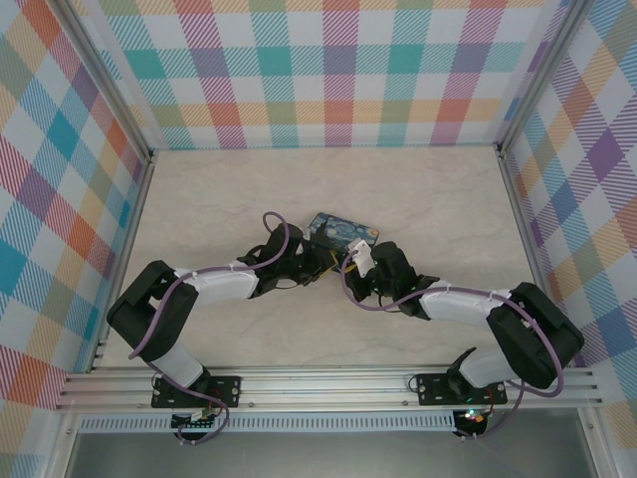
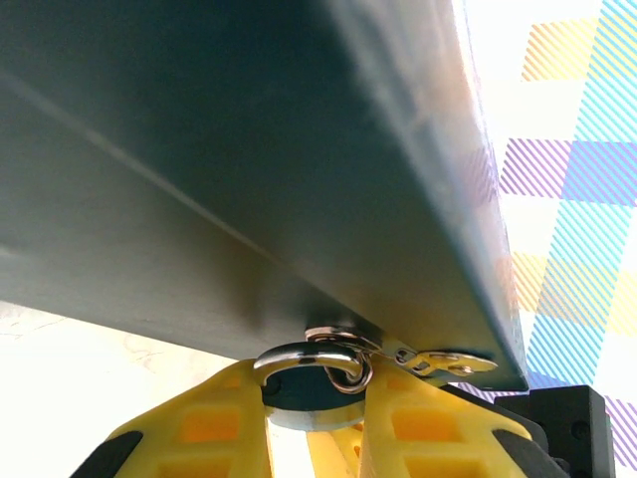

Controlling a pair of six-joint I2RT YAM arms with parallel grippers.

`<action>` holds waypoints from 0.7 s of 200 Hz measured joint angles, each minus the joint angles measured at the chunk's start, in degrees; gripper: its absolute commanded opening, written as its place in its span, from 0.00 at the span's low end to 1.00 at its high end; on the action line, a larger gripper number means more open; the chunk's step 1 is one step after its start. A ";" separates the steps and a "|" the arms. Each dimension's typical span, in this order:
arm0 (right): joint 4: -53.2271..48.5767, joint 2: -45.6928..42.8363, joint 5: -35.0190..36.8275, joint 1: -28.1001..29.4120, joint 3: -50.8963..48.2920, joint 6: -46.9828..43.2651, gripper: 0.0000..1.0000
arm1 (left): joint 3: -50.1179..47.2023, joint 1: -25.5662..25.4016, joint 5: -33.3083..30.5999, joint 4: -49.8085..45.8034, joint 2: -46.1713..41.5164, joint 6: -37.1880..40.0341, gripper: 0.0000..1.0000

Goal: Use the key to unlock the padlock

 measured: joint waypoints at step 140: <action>1.92 -1.07 -1.60 -1.33 0.00 2.25 0.03 | 1.40 -0.11 1.40 0.04 0.07 -0.20 0.04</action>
